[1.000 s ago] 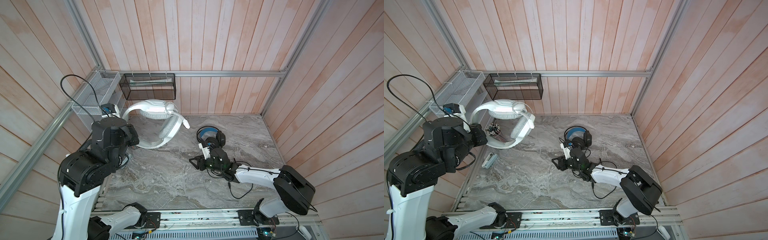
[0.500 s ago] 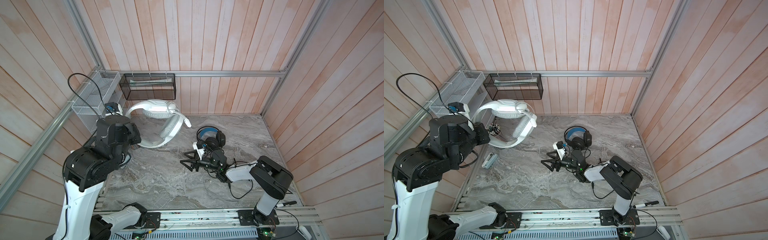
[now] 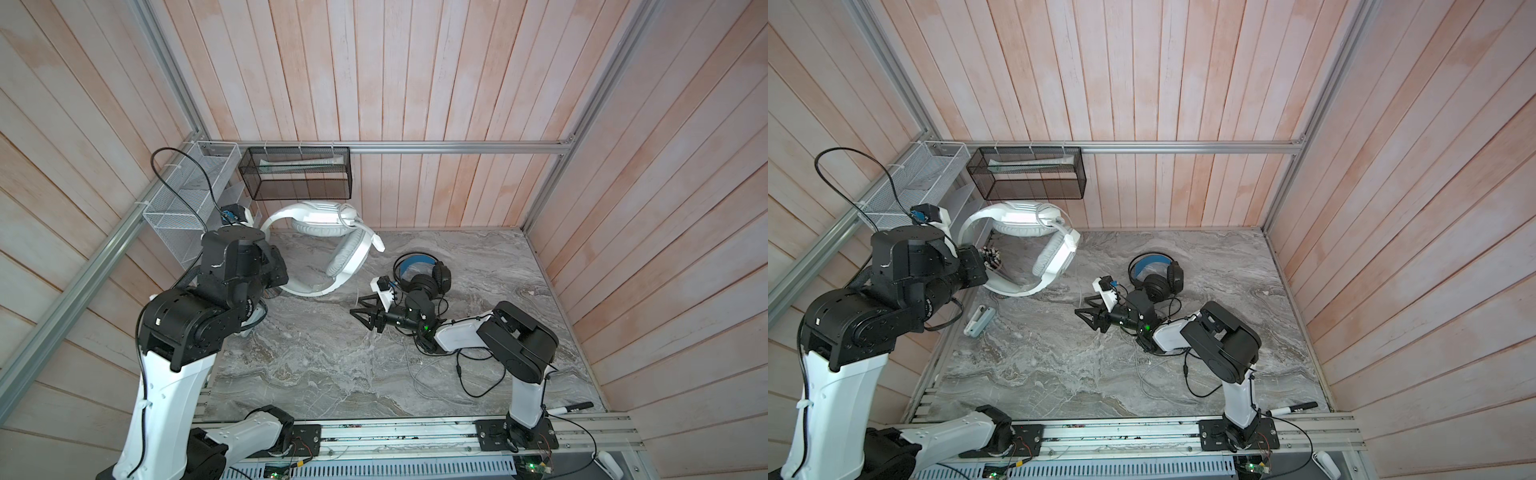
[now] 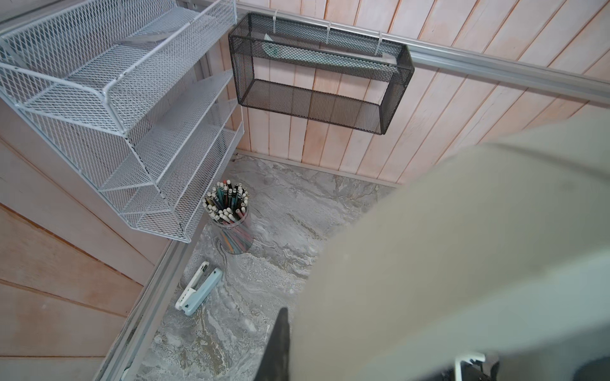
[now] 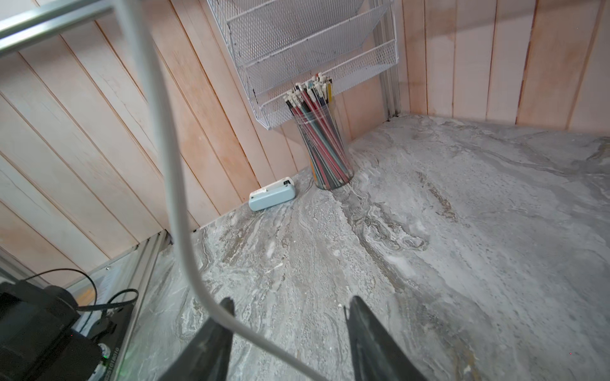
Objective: Wrap the headphones
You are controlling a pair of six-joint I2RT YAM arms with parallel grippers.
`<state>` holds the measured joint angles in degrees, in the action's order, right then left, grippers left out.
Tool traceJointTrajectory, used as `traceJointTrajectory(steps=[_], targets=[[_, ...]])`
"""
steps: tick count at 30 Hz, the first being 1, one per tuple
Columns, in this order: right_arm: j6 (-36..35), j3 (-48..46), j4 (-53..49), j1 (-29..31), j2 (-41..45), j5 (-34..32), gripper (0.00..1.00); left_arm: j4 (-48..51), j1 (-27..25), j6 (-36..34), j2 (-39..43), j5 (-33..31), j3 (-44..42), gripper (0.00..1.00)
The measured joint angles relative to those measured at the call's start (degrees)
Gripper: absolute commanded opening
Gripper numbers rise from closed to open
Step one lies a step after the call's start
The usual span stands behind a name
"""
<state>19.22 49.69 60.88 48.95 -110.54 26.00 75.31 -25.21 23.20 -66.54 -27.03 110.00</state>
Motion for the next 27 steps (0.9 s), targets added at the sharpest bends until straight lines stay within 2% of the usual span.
traceJointTrajectory(steps=[1,4,9,19,27], targets=[[0.0,0.2,-0.5,0.0,-0.2,-0.1,0.28,0.0,0.3,0.1,0.0,0.5,-0.4,0.0],[-1.1,0.4,-2.1,0.5,-0.2,-0.9,0.13,-0.3,1.5,0.5,-0.3,2.2,-1.3,0.0],[-3.6,-2.3,-5.8,2.8,3.3,-3.7,0.0,-0.9,4.2,1.0,-1.4,5.0,-1.5,0.0],[-10.3,-8.5,-21.1,12.8,20.9,-10.3,0.0,-5.7,13.9,1.8,-3.8,11.1,-6.2,0.0],[-17.2,-4.2,-45.3,23.8,30.3,-17.4,0.0,-12.7,15.1,1.8,-4.6,11.1,-18.7,0.0]])
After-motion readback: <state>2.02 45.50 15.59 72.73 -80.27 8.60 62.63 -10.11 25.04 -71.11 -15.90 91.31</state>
